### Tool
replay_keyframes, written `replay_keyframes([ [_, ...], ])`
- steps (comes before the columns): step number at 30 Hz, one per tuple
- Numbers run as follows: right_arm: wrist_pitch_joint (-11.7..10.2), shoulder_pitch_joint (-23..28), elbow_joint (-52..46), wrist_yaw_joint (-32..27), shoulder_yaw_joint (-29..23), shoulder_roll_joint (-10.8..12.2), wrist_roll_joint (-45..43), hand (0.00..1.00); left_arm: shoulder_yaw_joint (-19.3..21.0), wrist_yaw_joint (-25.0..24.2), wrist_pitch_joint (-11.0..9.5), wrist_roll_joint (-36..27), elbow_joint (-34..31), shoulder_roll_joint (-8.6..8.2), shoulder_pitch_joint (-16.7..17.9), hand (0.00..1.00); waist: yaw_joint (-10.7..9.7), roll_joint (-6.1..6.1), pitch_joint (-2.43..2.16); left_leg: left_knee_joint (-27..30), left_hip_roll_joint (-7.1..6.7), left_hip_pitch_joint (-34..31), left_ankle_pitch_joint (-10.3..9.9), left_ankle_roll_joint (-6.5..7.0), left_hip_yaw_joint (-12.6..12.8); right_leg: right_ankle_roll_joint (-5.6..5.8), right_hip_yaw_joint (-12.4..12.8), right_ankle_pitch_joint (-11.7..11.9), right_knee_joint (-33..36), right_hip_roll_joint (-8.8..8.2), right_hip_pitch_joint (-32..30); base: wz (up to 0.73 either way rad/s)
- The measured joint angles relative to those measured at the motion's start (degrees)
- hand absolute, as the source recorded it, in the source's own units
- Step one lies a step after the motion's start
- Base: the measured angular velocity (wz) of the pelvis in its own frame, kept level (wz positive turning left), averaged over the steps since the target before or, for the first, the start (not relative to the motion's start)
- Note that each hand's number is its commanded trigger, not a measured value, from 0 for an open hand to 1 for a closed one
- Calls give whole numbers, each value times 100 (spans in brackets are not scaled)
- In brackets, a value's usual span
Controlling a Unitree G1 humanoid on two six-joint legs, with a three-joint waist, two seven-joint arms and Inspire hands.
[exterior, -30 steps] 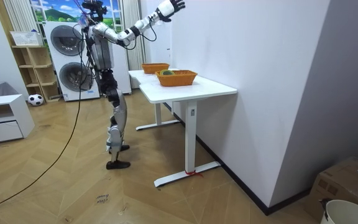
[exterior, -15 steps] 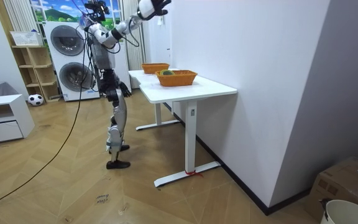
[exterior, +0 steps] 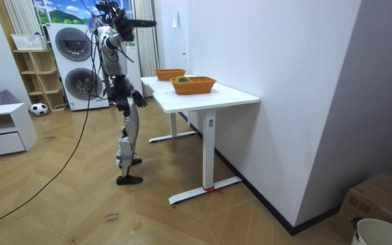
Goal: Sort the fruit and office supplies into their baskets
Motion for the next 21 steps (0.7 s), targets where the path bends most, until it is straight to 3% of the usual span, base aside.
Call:
replay_keyframes([
  [1, -56, 44, 74, -40, -2, 60, -23, 0, 1, 1, 0, -63, 31, -2, -6, 0, 2, 11, -1, -8, 0, 12, 0, 0, 9, 0, 7, 0, -3, 1, 2, -3],
  [4, -249, 551, 437, -133, -85, 594, 57, 0, -6, 18, 0, -345, 104, -90, -13, 0, 0, 44, 13, -36, 5, 4, -4, -4, 7, -1, -2, 0, -9, 5, 5, 0],
  [6, -275, 1018, 515, -103, -156, 1080, 353, 0, -7, 35, 0, -493, 117, -213, -6, 0, 74, 51, 24, -38, 7, -13, -9, -2, 6, -1, 3, 0, -10, 5, -4, 0],
  [7, -310, 1205, 573, -62, -191, 1444, 595, 0, -4, 36, -3, -556, 150, -287, -1, 0, 88, 81, 32, -28, 9, -13, -15, -2, 7, -1, 9, 0, -8, 6, -2, 0],
  [8, -330, 1348, 695, -18, -190, 1791, 728, 0, -11, 35, -3, -616, 273, -347, -22, 0, 97, 182, 14, -20, 7, -8, -22, -1, 9, -1, 22, 0, 2, 6, -3, -4],
  [9, -339, 1441, 759, 9, -187, 1953, 803, 0, -25, 31, -3, -687, 331, -371, -8, 0, 88, 186, 30, -15, 7, -6, -25, 0, 10, -1, 26, 0, 8, 5, -4, -3],
  [12, -336, 1763, 1194, 159, -181, 2691, 1451, 0, 15, -63, -105, -986, 380, -442, 119, 0, 116, 368, 39, -20, 3, 57, -32, 1, 30, -5, 81, -9, 34, 1, 20, -7],
  [17, -393, 1898, 1940, 532, 101, 3063, 1792, 0, 127, -108, -174, -980, 464, -513, 215, 0, 130, 394, 58, -24, -26, 101, -32, 0, 45, -1, 149, -116, 21, -23, -4, -3],
  [21, -423, 1943, 2542, 1134, 660, 3414, 1773, 0, 105, -174, -187, -987, 795, -566, 220, 0, 265, 375, 63, -13, -24, 110, -49, -4, 58, -4, 157, -123, 17, -23, 9, 1],
])
